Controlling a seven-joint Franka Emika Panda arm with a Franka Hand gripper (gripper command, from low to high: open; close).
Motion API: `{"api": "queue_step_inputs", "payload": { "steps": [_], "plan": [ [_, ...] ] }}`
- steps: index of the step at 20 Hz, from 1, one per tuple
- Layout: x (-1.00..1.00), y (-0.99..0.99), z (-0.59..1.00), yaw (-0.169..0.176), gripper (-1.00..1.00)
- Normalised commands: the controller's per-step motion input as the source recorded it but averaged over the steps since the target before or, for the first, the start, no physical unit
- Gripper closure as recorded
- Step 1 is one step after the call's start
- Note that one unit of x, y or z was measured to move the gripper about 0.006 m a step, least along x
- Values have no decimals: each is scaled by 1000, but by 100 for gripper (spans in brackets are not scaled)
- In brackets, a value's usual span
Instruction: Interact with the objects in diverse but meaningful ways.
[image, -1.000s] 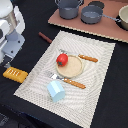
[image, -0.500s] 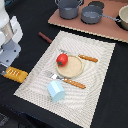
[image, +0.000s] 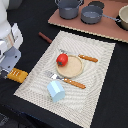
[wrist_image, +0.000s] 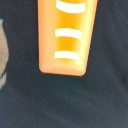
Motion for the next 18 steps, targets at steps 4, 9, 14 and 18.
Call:
{"api": "queue_step_inputs", "payload": {
  "steps": [4,9,14,18],
  "plan": [
    [236,0,-232,-41,-100],
    [210,0,-279,-41,-100],
    [185,0,-268,-42,-100],
    [164,-1,-169,-37,-100]
  ]
}}
